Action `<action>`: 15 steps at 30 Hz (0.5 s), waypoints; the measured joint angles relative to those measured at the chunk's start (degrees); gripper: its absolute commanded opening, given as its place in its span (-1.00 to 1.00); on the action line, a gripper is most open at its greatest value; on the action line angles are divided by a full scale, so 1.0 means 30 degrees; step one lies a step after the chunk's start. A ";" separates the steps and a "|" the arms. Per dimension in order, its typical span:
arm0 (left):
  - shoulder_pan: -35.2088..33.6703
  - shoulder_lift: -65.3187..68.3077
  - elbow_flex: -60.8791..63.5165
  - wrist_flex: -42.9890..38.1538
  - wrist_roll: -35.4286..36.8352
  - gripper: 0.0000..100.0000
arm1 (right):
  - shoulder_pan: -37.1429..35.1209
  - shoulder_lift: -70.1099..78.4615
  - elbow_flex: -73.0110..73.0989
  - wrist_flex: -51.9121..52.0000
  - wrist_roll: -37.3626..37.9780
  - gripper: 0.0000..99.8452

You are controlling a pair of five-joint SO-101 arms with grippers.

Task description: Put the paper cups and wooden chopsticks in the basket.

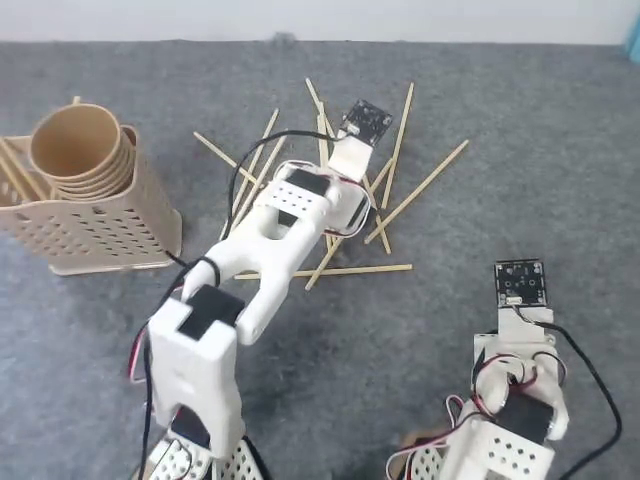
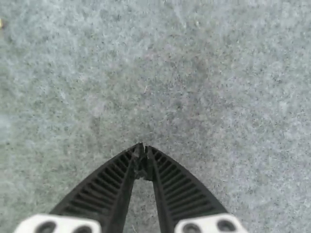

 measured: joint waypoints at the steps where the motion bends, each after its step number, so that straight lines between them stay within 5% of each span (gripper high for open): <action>1: 0.0000 0.0147 0.0000 -0.0029 0.0000 -0.57 | -0.0059 0.0000 0.0000 0.0000 0.0000 -0.98; 15: 0.0733 0.0234 -0.0440 0.1377 0.0000 -0.57 | -0.0088 0.0000 0.0000 0.0000 0.0000 -0.98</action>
